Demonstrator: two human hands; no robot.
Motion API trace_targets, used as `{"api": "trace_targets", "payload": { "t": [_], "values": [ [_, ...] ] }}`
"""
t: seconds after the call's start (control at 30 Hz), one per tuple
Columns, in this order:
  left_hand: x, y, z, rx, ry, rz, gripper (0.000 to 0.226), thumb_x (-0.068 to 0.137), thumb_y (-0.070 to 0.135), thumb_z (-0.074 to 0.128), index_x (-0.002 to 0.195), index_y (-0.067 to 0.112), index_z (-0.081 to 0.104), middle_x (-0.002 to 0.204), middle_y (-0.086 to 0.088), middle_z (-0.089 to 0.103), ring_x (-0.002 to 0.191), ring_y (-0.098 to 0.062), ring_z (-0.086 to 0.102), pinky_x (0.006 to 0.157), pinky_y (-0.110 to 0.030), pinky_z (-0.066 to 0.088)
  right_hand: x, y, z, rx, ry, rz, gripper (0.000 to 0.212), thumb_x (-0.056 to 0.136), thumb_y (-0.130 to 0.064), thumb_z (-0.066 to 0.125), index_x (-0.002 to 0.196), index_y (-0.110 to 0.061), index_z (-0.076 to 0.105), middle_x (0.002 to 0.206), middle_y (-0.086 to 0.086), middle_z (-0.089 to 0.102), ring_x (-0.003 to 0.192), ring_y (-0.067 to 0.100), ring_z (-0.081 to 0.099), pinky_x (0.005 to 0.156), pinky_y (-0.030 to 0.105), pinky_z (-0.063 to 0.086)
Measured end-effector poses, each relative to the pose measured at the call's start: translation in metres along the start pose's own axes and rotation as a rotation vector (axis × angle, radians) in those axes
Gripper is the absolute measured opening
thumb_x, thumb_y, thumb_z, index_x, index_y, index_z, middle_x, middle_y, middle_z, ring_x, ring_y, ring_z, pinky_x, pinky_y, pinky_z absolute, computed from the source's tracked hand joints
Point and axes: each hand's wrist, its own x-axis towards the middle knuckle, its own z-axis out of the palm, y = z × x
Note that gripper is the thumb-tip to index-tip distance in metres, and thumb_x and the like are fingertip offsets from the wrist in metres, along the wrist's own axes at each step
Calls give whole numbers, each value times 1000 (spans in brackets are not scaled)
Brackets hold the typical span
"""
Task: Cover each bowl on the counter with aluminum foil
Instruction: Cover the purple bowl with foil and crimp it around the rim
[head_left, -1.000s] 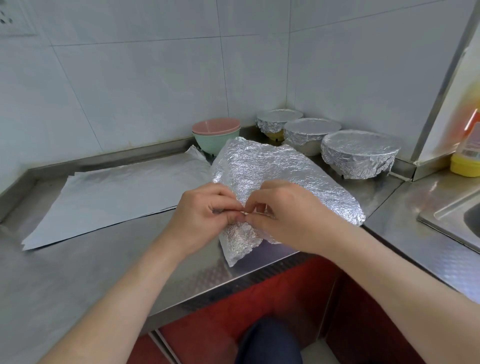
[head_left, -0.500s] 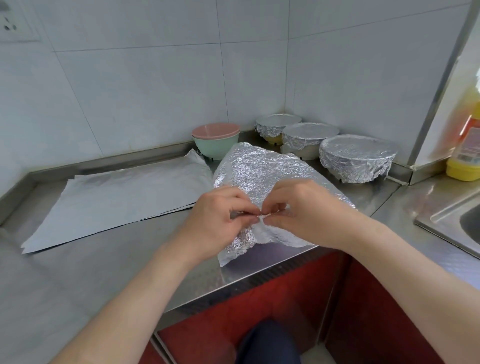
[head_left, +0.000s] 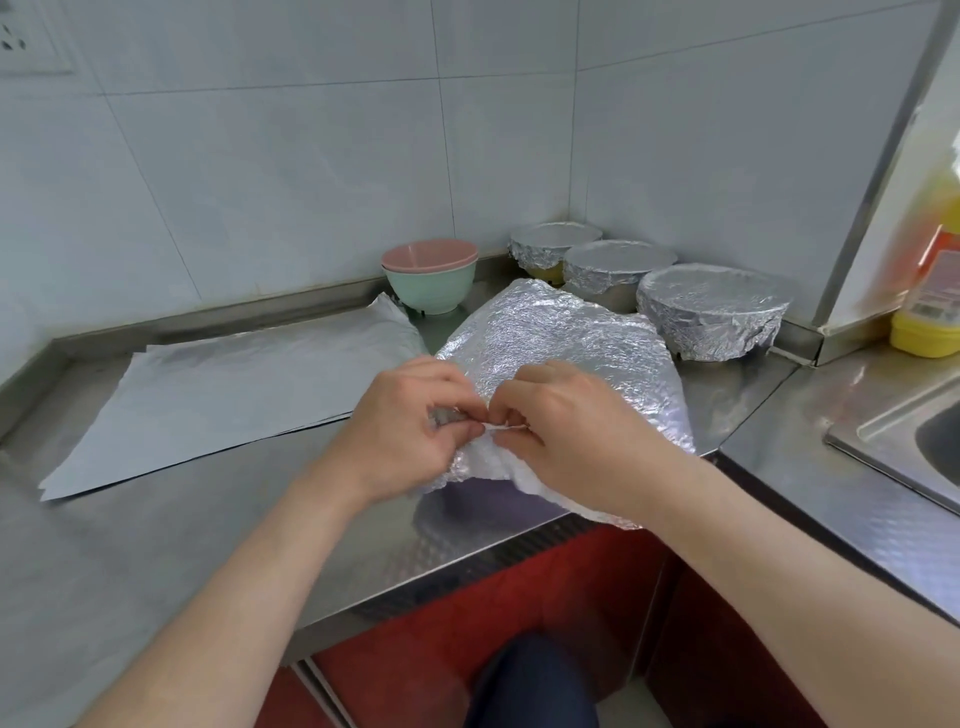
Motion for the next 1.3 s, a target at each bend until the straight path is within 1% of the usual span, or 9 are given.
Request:
{"api": "trace_targets", "payload": {
  "t": [0.07, 0.13, 0.3, 0.43, 0.67, 0.83, 1.0, 1.13, 1.3],
  "values": [
    [0, -1, -6, 9, -7, -7, 15, 71, 22, 73, 85, 24, 78, 88, 15, 65, 87, -6, 57, 82, -19, 44, 0, 6, -12, 93, -92, 52, 24, 93, -37, 59, 114, -26, 64, 108, -3, 56, 105, 19, 51, 90, 40, 42],
    [1, 1, -8, -6, -2, -21, 15, 73, 26, 77, 88, 26, 78, 90, 16, 65, 91, -8, 58, 84, -19, 43, -1, 11, -22, 152, -106, 99, 25, 93, -39, 58, 116, -31, 64, 112, -6, 54, 109, 15, 49, 96, 42, 40],
    [2, 2, 4, 10, -9, 34, 10, 73, 28, 78, 83, 25, 79, 80, 15, 65, 82, -6, 54, 74, -21, 43, -5, 15, -25, 207, -169, 97, 23, 88, -37, 66, 108, -26, 68, 97, -8, 57, 90, 11, 55, 86, 35, 46],
    [1, -3, 6, 18, 12, 67, 10, 71, 24, 76, 78, 18, 78, 76, 9, 66, 76, -6, 54, 70, -22, 45, -4, 11, -13, 182, -77, 84, 16, 87, -28, 69, 102, -21, 68, 87, -10, 54, 83, 9, 49, 80, 34, 46],
    [3, -7, 6, -10, 23, 53, 7, 67, 19, 77, 73, 15, 77, 73, 7, 69, 75, -4, 54, 70, -21, 45, -1, 1, 0, 25, 45, 63, 12, 88, -23, 69, 98, -16, 69, 89, 0, 60, 89, 24, 56, 66, 32, 36],
    [4, -10, 7, -41, 29, 20, 8, 67, 17, 78, 75, 16, 78, 75, 9, 68, 76, -5, 57, 71, -22, 46, -3, -1, 12, -105, 111, 50, 12, 74, -15, 79, 81, -12, 69, 72, 5, 58, 70, 30, 58, 55, 29, 29],
    [3, -10, 0, 3, -21, 0, 12, 72, 14, 83, 82, 19, 79, 82, 11, 67, 83, -8, 58, 75, -17, 44, -8, 6, 4, 76, 76, 58, 19, 89, -30, 66, 103, -18, 71, 90, 1, 61, 87, 20, 56, 69, 30, 38],
    [5, -3, -6, -25, -27, -76, 19, 75, 24, 82, 93, 24, 78, 94, 16, 66, 95, -6, 58, 85, -14, 42, -9, 23, -13, 238, 145, 115, 11, 90, -20, 67, 92, -15, 77, 86, 4, 65, 81, 18, 59, 76, 39, 47],
    [12, 13, 10, -75, -5, -48, 9, 77, 31, 78, 86, 28, 79, 83, 14, 67, 84, -8, 59, 71, -16, 44, -8, 30, -21, 263, 45, 152, 8, 85, -23, 73, 90, -24, 78, 85, -3, 65, 78, 10, 60, 74, 25, 44]
  ]
}}
